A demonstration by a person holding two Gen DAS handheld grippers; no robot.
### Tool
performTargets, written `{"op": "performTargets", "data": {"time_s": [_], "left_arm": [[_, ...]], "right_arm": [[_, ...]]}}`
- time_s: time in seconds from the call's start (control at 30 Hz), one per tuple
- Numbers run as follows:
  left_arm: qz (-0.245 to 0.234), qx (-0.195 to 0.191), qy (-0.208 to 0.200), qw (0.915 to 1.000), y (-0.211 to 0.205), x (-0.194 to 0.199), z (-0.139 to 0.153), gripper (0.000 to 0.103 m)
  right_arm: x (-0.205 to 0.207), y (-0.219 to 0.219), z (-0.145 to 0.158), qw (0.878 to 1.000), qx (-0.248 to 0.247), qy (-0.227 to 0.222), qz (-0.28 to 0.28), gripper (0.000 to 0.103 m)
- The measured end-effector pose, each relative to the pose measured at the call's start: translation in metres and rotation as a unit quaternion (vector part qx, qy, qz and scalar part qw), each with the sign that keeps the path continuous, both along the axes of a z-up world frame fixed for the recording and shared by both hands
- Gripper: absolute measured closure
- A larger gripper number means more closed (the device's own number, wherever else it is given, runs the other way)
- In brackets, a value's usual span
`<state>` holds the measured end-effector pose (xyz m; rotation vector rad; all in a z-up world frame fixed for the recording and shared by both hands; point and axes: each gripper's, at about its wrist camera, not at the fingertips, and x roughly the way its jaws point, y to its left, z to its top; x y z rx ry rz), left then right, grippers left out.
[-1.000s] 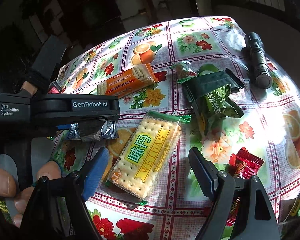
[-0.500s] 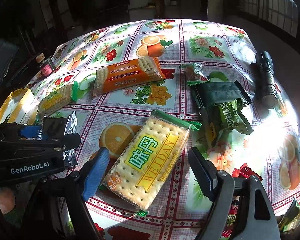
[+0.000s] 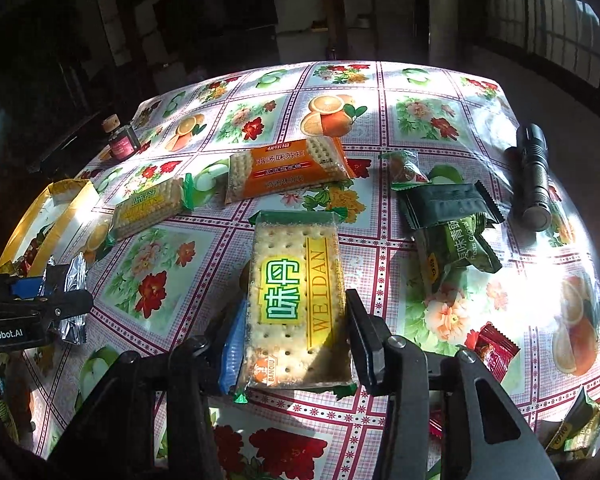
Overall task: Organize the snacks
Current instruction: 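Carry the silver bag with the left tool while the right tool carries the WEIDAN pack to the tray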
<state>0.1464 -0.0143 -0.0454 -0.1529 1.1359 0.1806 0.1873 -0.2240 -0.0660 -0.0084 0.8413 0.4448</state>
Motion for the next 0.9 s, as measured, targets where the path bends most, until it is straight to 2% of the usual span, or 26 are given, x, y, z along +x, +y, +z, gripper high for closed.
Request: {"op": "performTargets", "data": {"time_s": [0.4,0.57,0.67,0.9], "left_arm": [[0.042,0.036,-0.027,0.9981,0.03,-0.05,0.017,0.037],[0.057,0.047,-0.038,0.9965,0.045,-0.069,0.024,0.037],[0.068,0.053,-0.044,0.9953,0.056,-0.079,0.028,0.037],[0.092,0.052,-0.051,0.9931,0.08,-0.095,0.03,0.037]], "right_arm": [[-0.032,0.049,0.015,0.996,0.043,0.011,0.077,0.057],[-0.042,0.07,0.017,0.99,0.074,0.029,0.113,0.057],[-0.048,0.085,0.016,0.982,0.113,0.053,0.144,0.057],[-0.06,0.119,0.017,0.976,0.109,0.062,0.178,0.057]]}}
